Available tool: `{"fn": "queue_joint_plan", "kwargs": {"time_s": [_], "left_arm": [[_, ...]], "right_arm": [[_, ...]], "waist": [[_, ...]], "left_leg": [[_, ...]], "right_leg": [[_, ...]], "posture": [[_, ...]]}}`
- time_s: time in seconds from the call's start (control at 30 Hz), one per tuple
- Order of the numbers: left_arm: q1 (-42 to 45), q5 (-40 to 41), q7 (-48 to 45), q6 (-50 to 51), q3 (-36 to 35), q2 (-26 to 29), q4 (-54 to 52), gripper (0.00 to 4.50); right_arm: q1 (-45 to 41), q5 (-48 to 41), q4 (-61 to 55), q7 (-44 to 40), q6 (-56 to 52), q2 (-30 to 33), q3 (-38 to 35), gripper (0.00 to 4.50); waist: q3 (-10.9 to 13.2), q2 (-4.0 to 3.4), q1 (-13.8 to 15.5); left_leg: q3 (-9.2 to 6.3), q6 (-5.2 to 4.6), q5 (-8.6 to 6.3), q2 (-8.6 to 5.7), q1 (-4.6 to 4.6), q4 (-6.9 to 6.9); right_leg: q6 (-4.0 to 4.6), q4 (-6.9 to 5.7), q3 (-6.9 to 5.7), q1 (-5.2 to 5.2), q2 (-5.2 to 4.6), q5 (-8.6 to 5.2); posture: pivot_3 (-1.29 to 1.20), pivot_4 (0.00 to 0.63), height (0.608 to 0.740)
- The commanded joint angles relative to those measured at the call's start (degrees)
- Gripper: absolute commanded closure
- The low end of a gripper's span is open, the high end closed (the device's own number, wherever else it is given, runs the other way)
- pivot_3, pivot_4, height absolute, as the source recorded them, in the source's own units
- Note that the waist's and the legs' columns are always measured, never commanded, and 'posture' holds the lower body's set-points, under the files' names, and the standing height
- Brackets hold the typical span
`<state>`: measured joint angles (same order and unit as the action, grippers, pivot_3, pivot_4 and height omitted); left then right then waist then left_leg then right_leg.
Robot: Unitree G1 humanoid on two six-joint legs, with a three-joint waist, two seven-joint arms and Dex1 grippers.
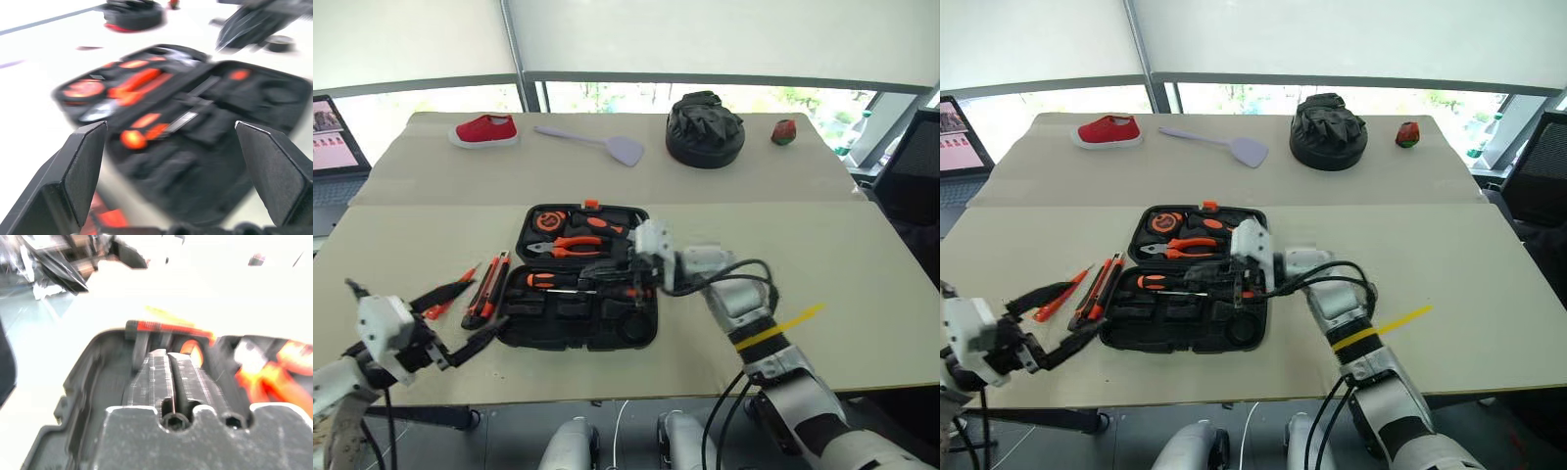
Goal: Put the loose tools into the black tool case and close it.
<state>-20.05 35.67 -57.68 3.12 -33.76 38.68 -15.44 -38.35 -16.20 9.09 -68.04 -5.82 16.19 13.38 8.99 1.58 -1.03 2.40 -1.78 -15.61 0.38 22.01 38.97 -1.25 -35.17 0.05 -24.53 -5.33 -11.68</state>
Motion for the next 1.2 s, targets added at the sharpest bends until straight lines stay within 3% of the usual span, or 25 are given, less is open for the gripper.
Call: {"fn": "queue_joint_plan", "kwargs": {"time_s": [0.03, 0.13, 0.27, 0.43, 0.6, 0.73, 0.87, 1.2], "left_arm": [[-6.7, 2.4, 1.6, 4.5, -10.3, 0.5, 4.4, 0.0], [-9.6, 1.8, 4.8, 6.5, -14.8, -0.5, 9.4, 0.0], [-11.7, 0.6, 7.6, 7.4, -17.8, -1.7, 15.2, 0.0], [-12.2, -2.4, 9.5, 11.4, -16.3, 1.9, 18.4, 0.0], [-3.8, 0.7, 10.5, 19.2, -14.3, 7.3, 17.2, 0.0], [4.5, -1.2, 11.9, 29.7, -5.6, 14.7, 16.6, 0.0], [14.5, -5.7, 11.3, 32.3, 4.9, 19.0, 21.5, 0.0], [28.2, -15.9, 7.3, 25.3, 19.9, 17.7, 33.5, 0.0]], "right_arm": [[8.3, -6.0, -14.0, 3.6, -2.3, 2.9, -6.6, 2.46], [14.1, -7.9, -19.8, 6.3, -2.3, 4.2, -9.5, 1.38], [21.6, -10.1, -21.1, 3.0, 5.2, 5.5, -12.5, 0.08], [28.7, -11.9, -22.7, 3.9, 3.5, 10.0, -16.0, 0.08], [28.7, -13.7, -27.3, 5.7, 1.4, 10.4, -15.2, 0.08], [26.9, -13.3, -28.9, 6.6, 0.6, 10.2, -12.9, 0.08], [25.5, -12.8, -28.3, 7.2, 1.0, 9.9, -11.8, 0.08], [24.5, -12.5, -28.9, 8.8, 0.8, 9.6, -10.9, 0.08]], "waist": [[0.0, 0.02, 0.0], [0.0, 0.03, -0.2], [0.0, 0.05, 0.2], [0.0, 0.35, 0.8], [-0.1, 0.44, 1.3], [-0.1, 0.45, 1.3], [-0.1, 0.43, 0.9], [-0.1, 0.42, 0.5]], "left_leg": [[-0.01, 0.04, -0.06, 0.05, 0.0, -0.02], [0.03, 0.07, -0.2, 0.13, 0.01, -0.04], [0.09, 0.1, -0.18, 0.25, -0.15, 0.02], [0.17, 0.11, -0.18, 0.28, -0.28, 0.04], [0.13, 0.26, -0.08, 0.48, -0.29, 0.04], [0.12, 0.27, -0.08, 0.49, -0.3, 0.03], [0.18, 0.27, -0.09, 0.38, -0.28, -0.01], [0.19, 0.3, -0.11, 0.41, -0.19, -0.03]], "right_leg": [[0.0, 0.05, -0.07, 0.01, 0.01, 0.0], [0.06, 0.07, -0.14, -0.05, 0.07, -0.05], [0.1, 0.09, -0.29, 0.14, 0.12, -0.08], [0.1, 0.17, -0.36, 0.27, 0.06, -0.16], [0.22, 0.06, -0.5, 0.22, 0.2, -0.22], [0.3, 0.02, -0.51, 0.24, 0.22, -0.21], [0.29, 0.02, -0.51, 0.22, 0.16, -0.2], [0.32, -0.13, -0.6, 0.07, 0.16, -0.18]], "posture": [[0.0, 0.15, 0.74], [0.0, 0.15, 0.74], [0.0, 0.15, 0.74], [0.0, 0.15, 0.74], [0.0, 0.15, 0.74], [0.0, 0.15, 0.74], [0.0, 0.15, 0.74], [0.0, 0.15, 0.74]]}}
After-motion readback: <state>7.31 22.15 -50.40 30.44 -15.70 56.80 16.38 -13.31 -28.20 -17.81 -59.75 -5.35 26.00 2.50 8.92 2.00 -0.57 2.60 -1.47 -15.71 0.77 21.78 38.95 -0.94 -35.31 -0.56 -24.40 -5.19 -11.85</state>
